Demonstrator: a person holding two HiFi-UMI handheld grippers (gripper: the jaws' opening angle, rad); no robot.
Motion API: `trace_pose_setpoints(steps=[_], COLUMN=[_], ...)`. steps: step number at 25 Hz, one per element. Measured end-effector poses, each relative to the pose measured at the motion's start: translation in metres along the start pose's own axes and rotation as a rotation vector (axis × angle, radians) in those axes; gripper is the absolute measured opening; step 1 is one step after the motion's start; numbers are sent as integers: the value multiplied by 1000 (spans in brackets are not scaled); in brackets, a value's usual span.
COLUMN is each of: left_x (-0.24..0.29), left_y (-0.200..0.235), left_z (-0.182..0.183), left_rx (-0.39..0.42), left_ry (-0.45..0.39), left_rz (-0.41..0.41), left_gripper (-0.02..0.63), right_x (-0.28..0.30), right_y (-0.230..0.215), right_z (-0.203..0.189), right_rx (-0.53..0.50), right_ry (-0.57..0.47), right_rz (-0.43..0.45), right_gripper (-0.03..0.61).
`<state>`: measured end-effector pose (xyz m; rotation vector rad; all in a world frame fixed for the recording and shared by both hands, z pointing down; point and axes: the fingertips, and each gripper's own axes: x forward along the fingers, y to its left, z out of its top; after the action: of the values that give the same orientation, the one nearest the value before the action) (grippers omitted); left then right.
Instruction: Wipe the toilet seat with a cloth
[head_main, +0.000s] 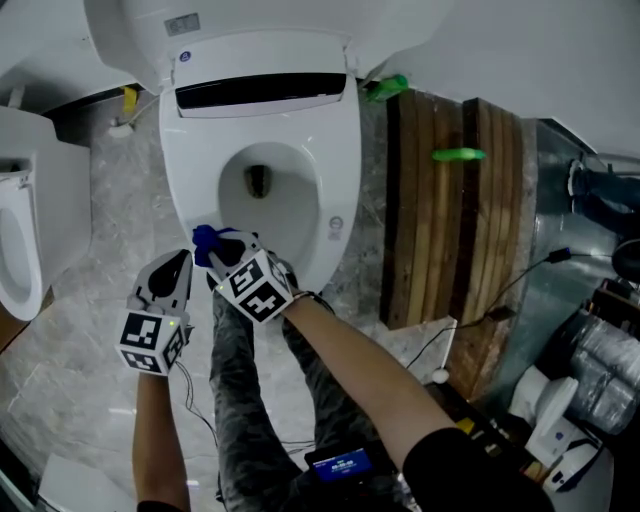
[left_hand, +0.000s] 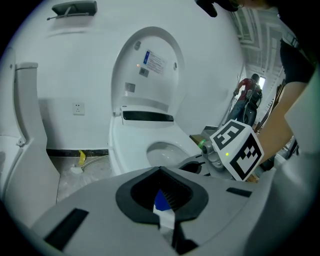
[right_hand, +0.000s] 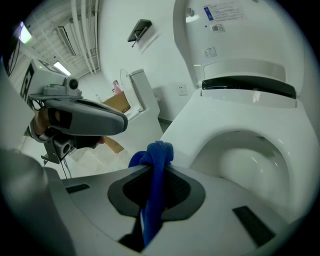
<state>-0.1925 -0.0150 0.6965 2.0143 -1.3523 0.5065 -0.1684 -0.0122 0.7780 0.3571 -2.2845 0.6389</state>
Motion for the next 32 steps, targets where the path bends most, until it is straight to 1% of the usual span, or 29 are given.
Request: trace_pose_setpoints(steps=[10,16,21,27,32], left_x=[10,16,25,42,57], left_y=[-35,-54,-76,-104,-124], left_z=[-10,-14,-11,-6,-2], left_rx=[10,7,27,53,68], left_ry=[15,21,27,41,57], left_rz=[-4,-3,-11,-39,-67], left_gripper=[12,12,12,12,12], right_x=[-35,-60,-83,-115,-140], right_y=[21,23,21,8,-22], right_z=[-56,-88,-113,-141,-156], right_rx=[-35,-36,-53,-39,1], right_ry=[66,96,130,140,118], right_rz=[56,65,65,58,16], right_gripper=[43,43,43,43,43])
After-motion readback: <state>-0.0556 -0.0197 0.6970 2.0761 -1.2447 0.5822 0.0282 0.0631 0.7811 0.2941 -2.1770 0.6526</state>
